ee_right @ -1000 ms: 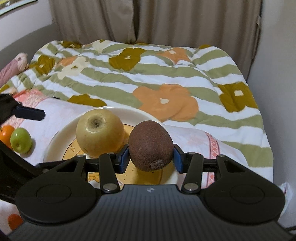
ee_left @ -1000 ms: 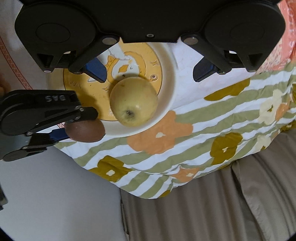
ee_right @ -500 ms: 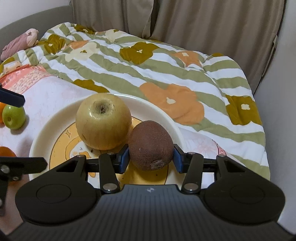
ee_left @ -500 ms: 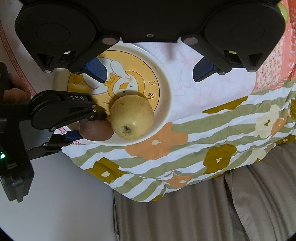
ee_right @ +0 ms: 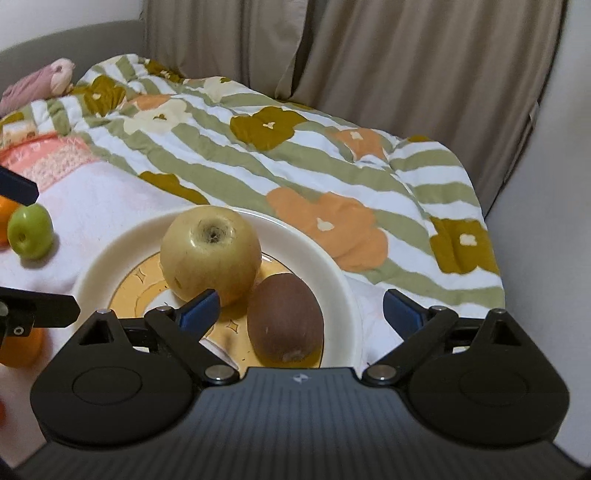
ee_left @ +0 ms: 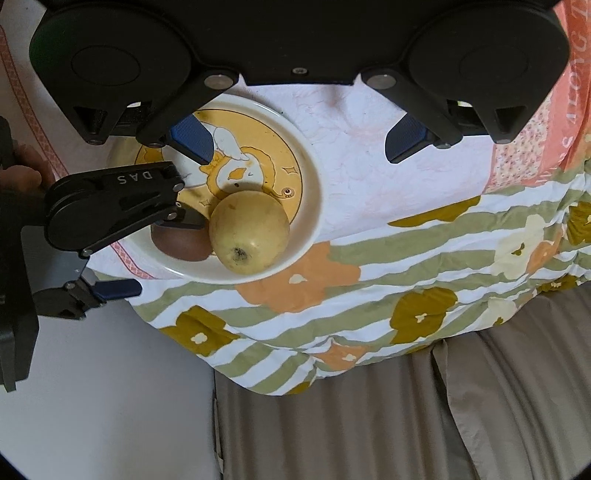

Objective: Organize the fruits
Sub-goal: 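Lower the apple and kiwi into the bowl and open both grippers, then withdraw both grippers from the bowl back toward the remaining fruits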

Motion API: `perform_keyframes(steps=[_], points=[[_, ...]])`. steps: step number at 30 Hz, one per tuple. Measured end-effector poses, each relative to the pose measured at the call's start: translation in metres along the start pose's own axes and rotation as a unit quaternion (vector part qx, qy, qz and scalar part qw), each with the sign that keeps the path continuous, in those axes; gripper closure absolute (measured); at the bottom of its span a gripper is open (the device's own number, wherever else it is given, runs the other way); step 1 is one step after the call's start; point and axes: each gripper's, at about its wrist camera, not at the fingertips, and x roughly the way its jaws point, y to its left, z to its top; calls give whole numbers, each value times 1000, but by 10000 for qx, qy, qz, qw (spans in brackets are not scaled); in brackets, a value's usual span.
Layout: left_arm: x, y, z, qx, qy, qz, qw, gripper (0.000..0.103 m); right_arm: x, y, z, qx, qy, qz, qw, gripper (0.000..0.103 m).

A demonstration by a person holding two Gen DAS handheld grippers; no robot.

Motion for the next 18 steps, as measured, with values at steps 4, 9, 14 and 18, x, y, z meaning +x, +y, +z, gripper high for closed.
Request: perform_keyframes(steps=[4,9,14,18], points=[[-17,4,0,-41,-152,59,9999,2,-18,-3,6,121,-49,-65,9999,0],[-46,14,-3,-196,-362,43,9991,2,-50,-3,12,389,-103,-185,9990,0],[-79,28,-9,-394,-532,-5,9978,2,-90,5,22,687,-82,-16,9976,0],[-106,43,-16,-593,-741,-39,9955,2,-126,21,29,774,-172,-153,9967,0]])
